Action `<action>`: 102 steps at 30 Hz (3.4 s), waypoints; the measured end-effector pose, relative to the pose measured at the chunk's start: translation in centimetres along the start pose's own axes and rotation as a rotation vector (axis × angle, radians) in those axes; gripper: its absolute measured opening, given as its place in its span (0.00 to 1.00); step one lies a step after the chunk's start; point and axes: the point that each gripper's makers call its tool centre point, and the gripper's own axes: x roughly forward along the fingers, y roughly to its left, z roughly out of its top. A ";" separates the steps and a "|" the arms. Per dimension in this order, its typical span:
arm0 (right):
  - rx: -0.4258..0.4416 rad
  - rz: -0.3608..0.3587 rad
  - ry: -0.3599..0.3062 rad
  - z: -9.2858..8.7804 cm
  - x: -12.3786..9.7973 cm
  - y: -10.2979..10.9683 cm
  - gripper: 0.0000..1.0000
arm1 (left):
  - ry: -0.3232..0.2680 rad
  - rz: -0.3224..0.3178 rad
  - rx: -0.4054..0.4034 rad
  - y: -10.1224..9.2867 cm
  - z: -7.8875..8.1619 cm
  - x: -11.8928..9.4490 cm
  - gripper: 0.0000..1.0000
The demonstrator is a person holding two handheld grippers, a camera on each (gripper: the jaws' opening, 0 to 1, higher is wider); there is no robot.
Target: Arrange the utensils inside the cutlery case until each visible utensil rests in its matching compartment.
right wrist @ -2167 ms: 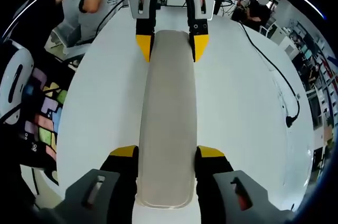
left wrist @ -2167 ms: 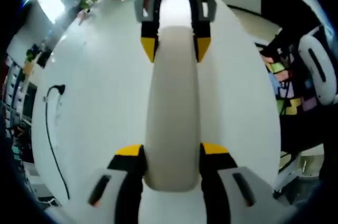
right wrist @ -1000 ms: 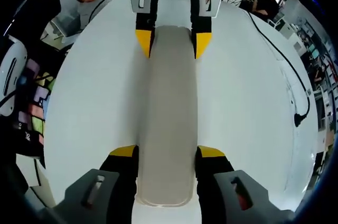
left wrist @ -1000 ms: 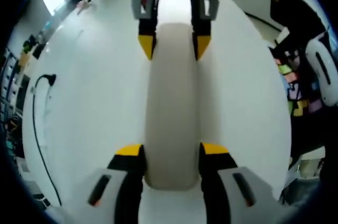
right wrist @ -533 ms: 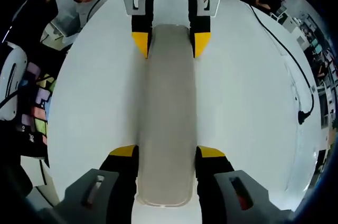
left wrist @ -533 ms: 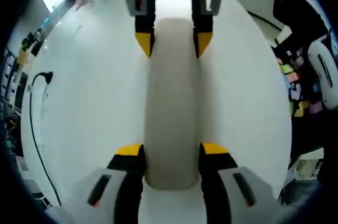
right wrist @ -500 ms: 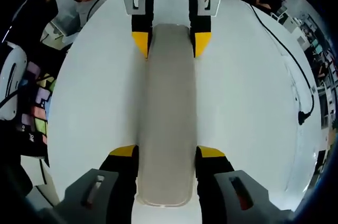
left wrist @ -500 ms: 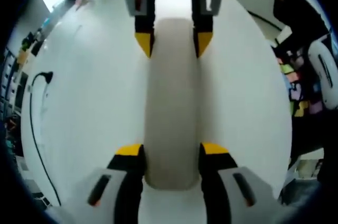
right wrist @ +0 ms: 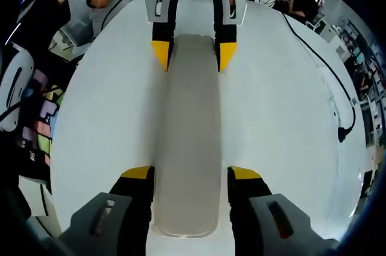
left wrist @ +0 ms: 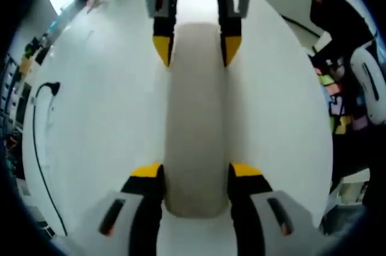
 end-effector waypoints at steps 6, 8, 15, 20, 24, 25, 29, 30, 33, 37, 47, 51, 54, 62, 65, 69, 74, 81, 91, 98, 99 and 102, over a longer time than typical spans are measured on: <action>0.006 -0.030 -0.020 0.0 -0.2 -0.2 0.67 | -0.025 0.046 -0.063 0.9 -0.4 -0.1 0.68; 0.003 -0.057 -0.030 0.0 -0.3 -0.6 0.74 | -0.034 0.046 -0.085 1.0 -0.7 -0.1 0.76; 0.041 -0.063 -0.036 -0.3 -0.1 -0.6 0.93 | -0.040 0.074 -0.107 1.3 -1.1 0.1 1.00; 0.075 0.008 -0.083 0.0 0.6 1.2 0.99 | -0.058 0.104 -0.098 1.7 -1.3 -0.2 1.00; 0.069 -0.032 -0.127 0.0 0.2 1.2 0.99 | -0.063 0.149 -0.086 2.2 -1.8 -0.8 1.00; 0.071 -0.046 -0.139 0.0 0.1 1.2 0.99 | -0.067 0.159 -0.088 2.4 -1.9 -1.1 1.00; 0.135 -0.076 -0.192 -0.4 -0.3 1.6 0.99 | -0.198 0.151 -0.150 1.8 -0.6 -2.2 1.00; 0.144 -0.099 -0.216 -0.3 -0.6 1.4 0.99 | -0.221 0.154 -0.163 1.5 -0.4 -2.4 1.00; 0.174 -0.145 -0.304 0.3 -1.9 1.4 0.99 | -0.269 0.220 -0.165 1.0 0.0 -3.3 1.00; 0.197 -0.219 -0.428 1.4 -4.3 1.7 0.99 | -0.372 0.268 -0.163 -0.1 0.9 -5.0 1.00; 0.398 -0.535 -0.695 0.8 -8.6 0.3 0.99 | -0.593 0.523 -0.250 -0.5 0.5 -7.7 0.99; 0.449 -0.679 -0.775 -0.2 -10.2 -0.4 0.99 | -0.633 0.547 -0.335 -0.8 -0.8 -7.6 1.00; 0.510 -0.762 -0.823 -0.9 -11.5 -0.7 0.99 | -0.667 0.504 -0.489 -0.8 -1.5 -7.1 1.00; 0.588 -0.928 -0.884 -2.1 -15.6 0.7 0.99 | -0.855 0.583 -0.606 -1.1 -1.8 -9.2 1.00; 0.684 -0.958 -0.921 -3.2 -16.5 1.3 0.99 | -0.939 0.636 -0.644 -1.7 -2.1 -11.2 1.00; 0.747 -1.051 -0.914 -5.5 -17.7 1.7 0.99 | -0.995 0.733 -0.700 -2.4 -3.0 -13.2 1.00; 0.764 -1.167 -0.951 -7.1 -20.2 3.0 0.99 | -1.053 0.857 -0.707 -3.0 -3.8 -16.0 1.00; 0.746 -1.205 -0.972 -7.4 -22.0 4.4 0.99 | -1.101 0.863 -0.695 -5.0 -4.3 -18.4 1.00; 0.802 -1.266 -0.974 -7.5 -24.4 7.3 0.99 | -1.194 0.892 -0.712 -7.6 -5.4 -21.8 1.00; 0.772 -1.277 -0.844 -8.2 -25.3 9.4 0.99 | -1.161 0.922 -0.696 -8.9 -5.5 -22.2 1.00; 0.780 -1.284 -0.843 -8.1 -25.3 9.6 0.99 | -1.151 0.912 -0.694 -9.1 -5.4 -21.9 1.00; 0.774 -1.311 -0.874 -8.0 -26.1 10.2 0.99 | -1.100 0.939 -0.717 -9.3 -5.8 -21.3 1.00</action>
